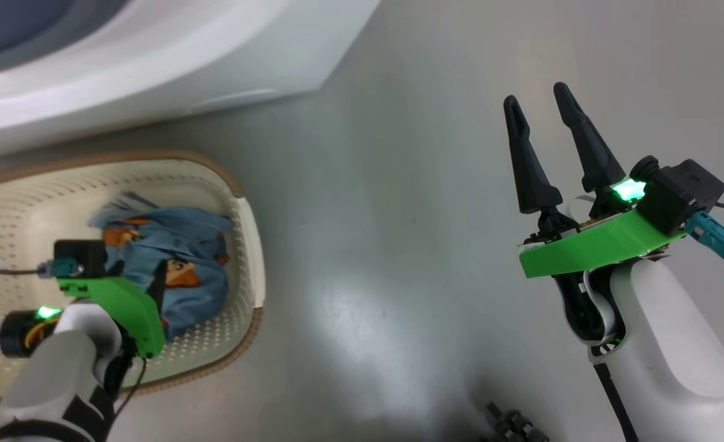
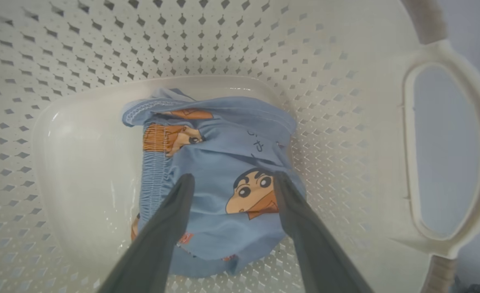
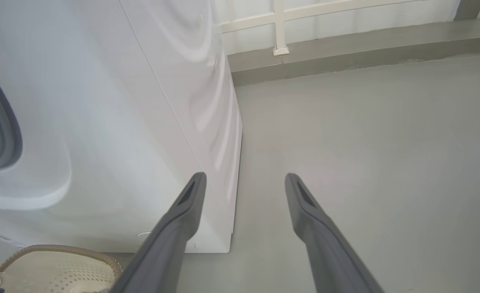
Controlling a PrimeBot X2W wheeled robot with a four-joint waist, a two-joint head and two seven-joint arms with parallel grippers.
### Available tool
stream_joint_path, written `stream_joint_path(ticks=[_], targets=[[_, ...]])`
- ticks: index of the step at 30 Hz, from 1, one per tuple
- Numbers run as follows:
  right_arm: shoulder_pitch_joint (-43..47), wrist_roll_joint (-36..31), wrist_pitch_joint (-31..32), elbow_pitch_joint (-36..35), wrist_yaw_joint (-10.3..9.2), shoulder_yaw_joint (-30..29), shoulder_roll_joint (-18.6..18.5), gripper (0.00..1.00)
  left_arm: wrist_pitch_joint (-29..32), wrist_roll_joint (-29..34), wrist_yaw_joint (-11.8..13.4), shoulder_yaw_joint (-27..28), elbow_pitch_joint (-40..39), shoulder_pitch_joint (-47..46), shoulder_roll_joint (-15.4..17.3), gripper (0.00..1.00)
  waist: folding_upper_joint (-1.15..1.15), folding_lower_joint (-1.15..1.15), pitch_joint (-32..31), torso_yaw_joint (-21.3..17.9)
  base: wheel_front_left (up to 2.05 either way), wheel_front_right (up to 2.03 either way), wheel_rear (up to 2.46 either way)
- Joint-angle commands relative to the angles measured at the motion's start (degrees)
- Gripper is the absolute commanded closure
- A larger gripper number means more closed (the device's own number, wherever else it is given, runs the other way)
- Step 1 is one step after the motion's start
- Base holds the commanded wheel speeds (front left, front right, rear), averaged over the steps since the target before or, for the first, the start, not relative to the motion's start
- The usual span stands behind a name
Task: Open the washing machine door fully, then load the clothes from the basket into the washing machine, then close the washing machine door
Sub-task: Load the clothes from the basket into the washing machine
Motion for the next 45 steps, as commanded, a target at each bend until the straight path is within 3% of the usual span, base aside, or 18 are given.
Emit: stream_joint_path(ticks=[1,21,22,23,24,34,45], targets=[[0.0,-0.5,-0.5,-1.6,0.32,0.7,0.6,0.0,0.2,-0.6,0.1,0.7,0.4,-0.3,2.3,0.0,0.0,0.0,4.5,-3.0,0.0,0.0,0.0],[-0.9,-0.6,-0.5,-2.9,0.32,1.6,2.0,0.0,6.3,-3.1,0.1,-5.1,3.1,-5.5,4.2,0.0,0.0,0.0,10.4,-5.7,0.0,0.0,0.0],[-0.9,-0.6,-0.5,-2.9,0.32,1.7,2.1,0.0,6.4,-3.3,0.1,-5.3,3.2,-5.6,4.3,0.28,0.0,0.0,10.4,-5.8,0.0,0.0,0.0],[-0.9,-0.6,-0.5,-2.8,0.32,1.7,2.1,0.0,6.3,-3.4,0.1,-5.5,3.2,-5.9,4.5,0.85,0.0,0.0,10.3,-5.9,0.0,0.0,0.0],[-0.9,-0.5,-0.5,-2.8,0.32,1.7,2.1,0.0,6.0,-3.6,0.1,-5.5,3.4,-6.1,4.6,1.0,0.0,0.0,10.3,-6.0,0.0,0.0,0.0],[-1.0,-0.4,-0.5,-2.4,0.32,1.7,2.2,0.0,3.7,-5.7,0.1,-6.3,3.7,-5.8,4.2,1.0,0.0,0.0,7.5,-4.5,0.0,0.0,0.0],[-1.1,-0.5,-0.5,-0.5,0.32,1.6,2.0,0.0,-3.2,-12.2,0.1,-6.2,-1.4,-1.6,2.6,1.0,0.0,0.0,-0.4,-1.0,0.0,0.0,0.0]])
